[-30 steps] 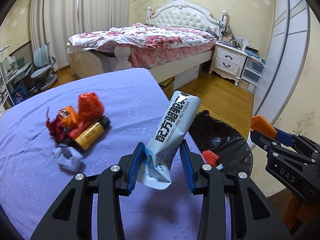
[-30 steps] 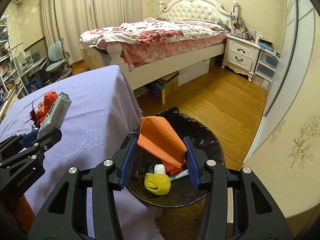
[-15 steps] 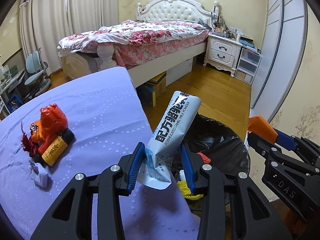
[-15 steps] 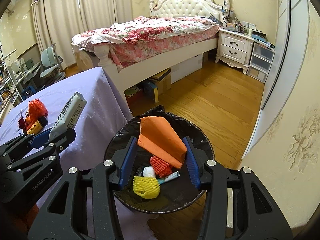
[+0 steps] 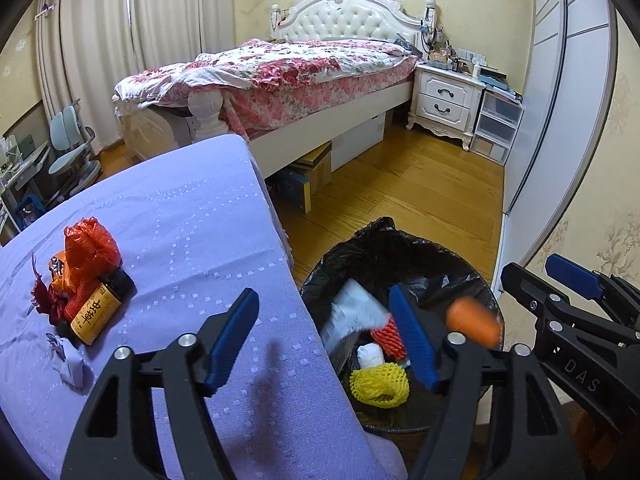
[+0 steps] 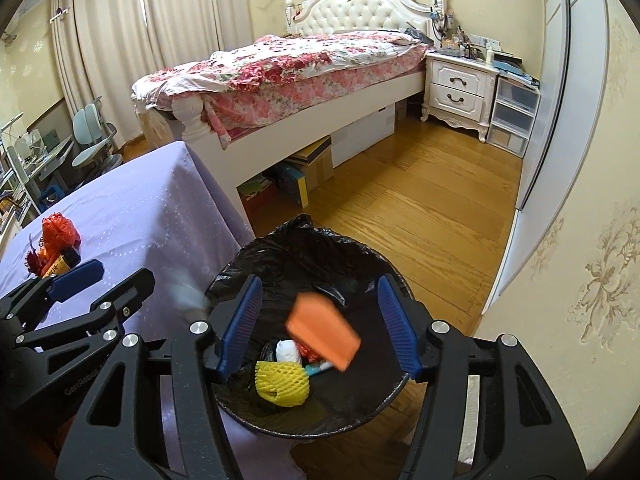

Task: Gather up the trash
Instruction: 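Carry the orange wrapper and white packet over the bin, releasing the wrapper, then move both grippers back to the table and grasp the light blue cloth with the left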

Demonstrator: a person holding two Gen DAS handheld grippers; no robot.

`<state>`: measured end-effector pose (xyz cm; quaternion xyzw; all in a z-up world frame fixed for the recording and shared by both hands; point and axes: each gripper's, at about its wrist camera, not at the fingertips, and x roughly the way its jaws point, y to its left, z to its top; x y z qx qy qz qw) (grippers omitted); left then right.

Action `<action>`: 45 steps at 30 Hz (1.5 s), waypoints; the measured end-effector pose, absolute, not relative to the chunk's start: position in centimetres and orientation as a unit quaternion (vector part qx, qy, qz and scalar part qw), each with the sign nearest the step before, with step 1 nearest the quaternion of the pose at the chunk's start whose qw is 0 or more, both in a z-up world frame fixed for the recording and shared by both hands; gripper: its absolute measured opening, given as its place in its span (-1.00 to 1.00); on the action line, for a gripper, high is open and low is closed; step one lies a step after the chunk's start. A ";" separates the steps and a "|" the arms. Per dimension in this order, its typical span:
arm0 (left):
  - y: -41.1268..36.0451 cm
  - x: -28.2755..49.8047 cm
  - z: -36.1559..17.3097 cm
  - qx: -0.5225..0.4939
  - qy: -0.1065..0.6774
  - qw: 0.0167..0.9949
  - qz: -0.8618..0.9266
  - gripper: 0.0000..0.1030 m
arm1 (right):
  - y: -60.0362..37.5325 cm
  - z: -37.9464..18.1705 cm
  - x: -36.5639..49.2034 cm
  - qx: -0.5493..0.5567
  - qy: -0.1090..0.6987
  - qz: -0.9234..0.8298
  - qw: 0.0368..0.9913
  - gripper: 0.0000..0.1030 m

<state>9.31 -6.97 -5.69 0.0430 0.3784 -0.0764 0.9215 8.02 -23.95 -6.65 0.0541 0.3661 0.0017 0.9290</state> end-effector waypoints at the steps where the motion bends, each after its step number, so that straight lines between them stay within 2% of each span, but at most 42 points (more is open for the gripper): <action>1: -7.0 9.2 -5.7 0.044 0.377 0.922 -0.076 0.43 | -24.1 -6.7 7.9 0.057 0.366 -0.001 0.929 0.14; 8: -6.2 8.7 -5.4 0.037 0.376 0.924 -0.064 0.50 | -24.4 -6.7 7.8 0.062 0.367 -0.004 0.928 0.14; 18: -3.7 8.0 -5.0 0.034 0.379 0.924 -0.026 0.50 | -22.8 -6.6 7.2 0.058 0.368 0.011 0.928 0.15; 45: 10.0 5.8 -6.1 -0.047 0.416 0.903 0.097 0.50 | -9.4 -6.4 6.6 -0.009 0.390 0.128 0.912 0.15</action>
